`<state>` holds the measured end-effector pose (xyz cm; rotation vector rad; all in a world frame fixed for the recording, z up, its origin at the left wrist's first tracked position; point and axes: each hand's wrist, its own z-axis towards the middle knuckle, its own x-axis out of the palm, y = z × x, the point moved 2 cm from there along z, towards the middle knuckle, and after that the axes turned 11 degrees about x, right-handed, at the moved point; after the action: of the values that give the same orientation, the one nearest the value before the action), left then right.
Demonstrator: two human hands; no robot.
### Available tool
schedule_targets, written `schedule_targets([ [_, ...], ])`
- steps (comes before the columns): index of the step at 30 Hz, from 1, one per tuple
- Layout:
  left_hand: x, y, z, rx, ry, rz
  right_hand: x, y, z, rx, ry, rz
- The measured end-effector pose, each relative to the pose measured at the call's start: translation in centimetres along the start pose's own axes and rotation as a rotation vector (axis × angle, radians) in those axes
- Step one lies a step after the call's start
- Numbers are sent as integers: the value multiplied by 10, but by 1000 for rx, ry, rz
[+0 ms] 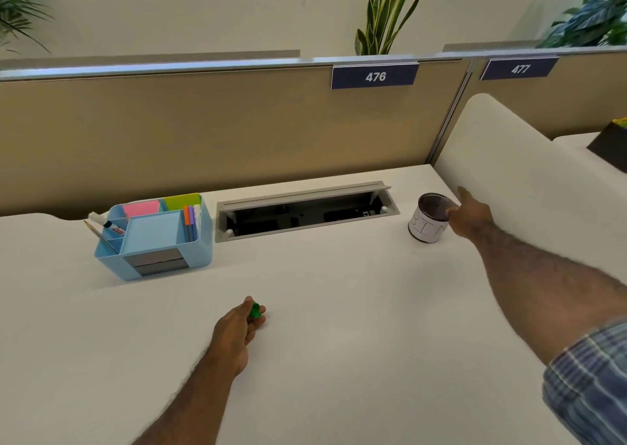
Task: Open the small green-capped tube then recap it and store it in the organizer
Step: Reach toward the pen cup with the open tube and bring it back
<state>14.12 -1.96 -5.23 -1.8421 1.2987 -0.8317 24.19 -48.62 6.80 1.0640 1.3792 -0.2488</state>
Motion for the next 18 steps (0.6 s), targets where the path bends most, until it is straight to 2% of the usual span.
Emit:
schedule_targets([
  [3, 1, -1, -1, -1, -4, 8, -2, 5, 2, -33, 40, -107],
  [18, 2, -2, -2, 8, -13, 31, -6, 14, -2, -78, 15, -252],
])
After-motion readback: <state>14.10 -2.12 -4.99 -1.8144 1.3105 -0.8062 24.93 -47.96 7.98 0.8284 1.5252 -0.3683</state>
